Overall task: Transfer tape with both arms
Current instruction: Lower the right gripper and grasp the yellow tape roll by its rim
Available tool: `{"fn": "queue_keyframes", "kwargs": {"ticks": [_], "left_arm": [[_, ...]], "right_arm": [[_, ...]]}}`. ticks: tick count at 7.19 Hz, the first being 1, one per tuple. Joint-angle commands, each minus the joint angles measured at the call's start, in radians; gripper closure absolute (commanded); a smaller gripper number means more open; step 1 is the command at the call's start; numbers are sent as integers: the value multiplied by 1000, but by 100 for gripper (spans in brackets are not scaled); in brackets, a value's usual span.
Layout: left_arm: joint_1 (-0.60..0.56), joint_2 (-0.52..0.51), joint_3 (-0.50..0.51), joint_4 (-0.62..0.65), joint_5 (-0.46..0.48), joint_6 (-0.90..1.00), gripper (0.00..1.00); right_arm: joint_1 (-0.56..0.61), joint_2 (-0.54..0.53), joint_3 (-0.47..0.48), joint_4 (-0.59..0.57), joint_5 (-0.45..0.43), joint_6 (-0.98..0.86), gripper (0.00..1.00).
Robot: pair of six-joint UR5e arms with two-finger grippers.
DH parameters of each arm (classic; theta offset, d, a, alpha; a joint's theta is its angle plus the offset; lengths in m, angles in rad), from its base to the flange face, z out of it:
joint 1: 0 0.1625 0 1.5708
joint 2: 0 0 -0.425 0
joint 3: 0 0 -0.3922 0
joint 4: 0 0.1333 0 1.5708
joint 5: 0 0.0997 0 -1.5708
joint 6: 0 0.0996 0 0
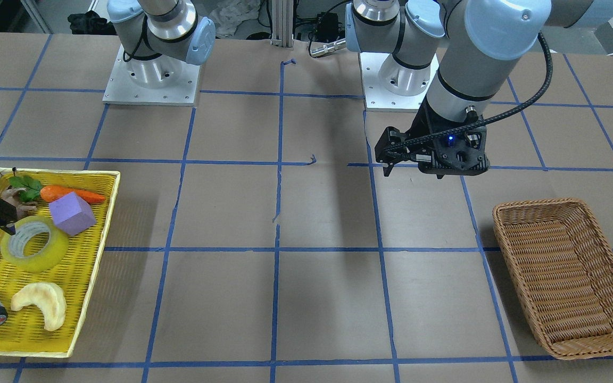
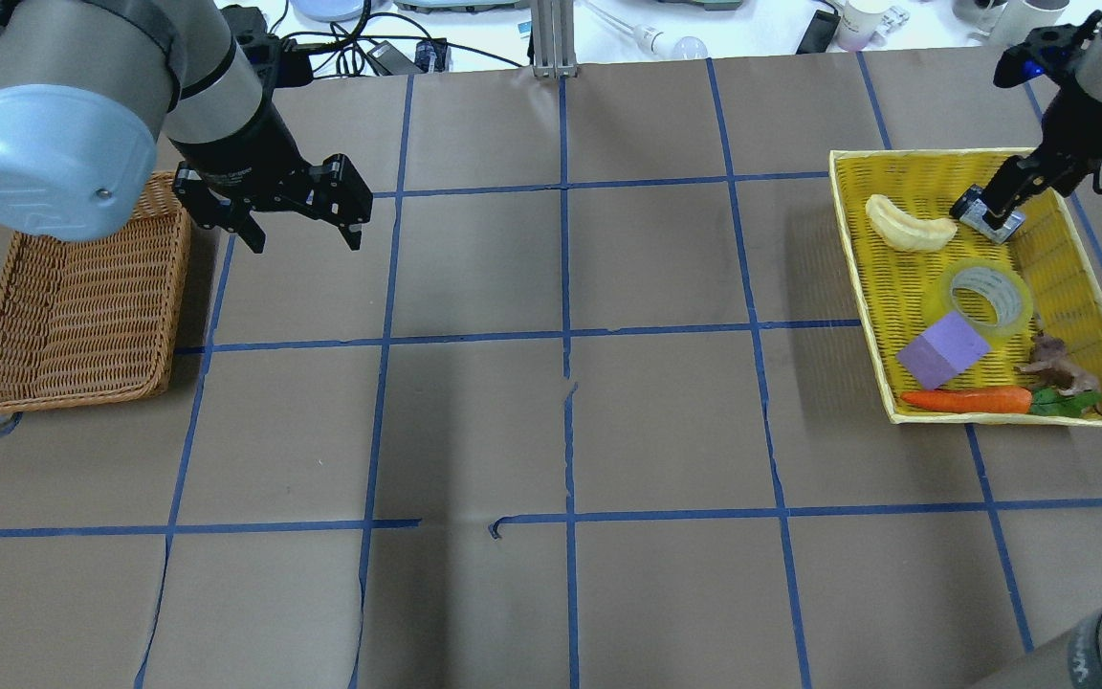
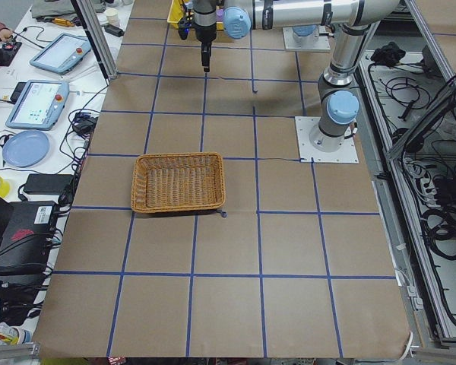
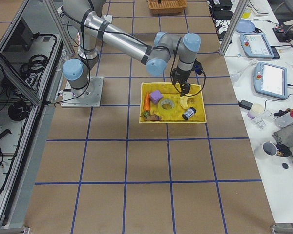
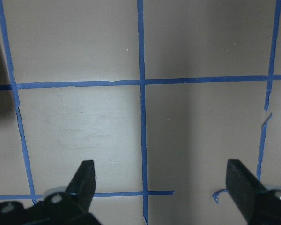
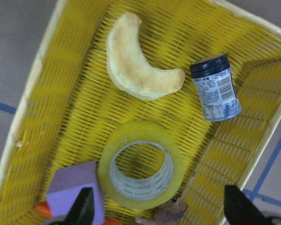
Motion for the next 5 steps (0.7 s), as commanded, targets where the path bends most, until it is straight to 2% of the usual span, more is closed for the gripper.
{"fn": "queue_keyframes", "kwargs": {"ticks": [1,2,3,5], "left_arm": [[0,-2,0,0,1,0,0],[0,-2,0,0,1,0,0],[0,-2,0,0,1,0,0],[0,-5,0,0,-2,0,0]], "right_arm": [[-46,70,55,-78,4,-67,8],[-70,117,55,-87,5,-87,8],[-93,136,57,-93,11,-98,15],[-93,138,89,-89,13,-96,46]]}}
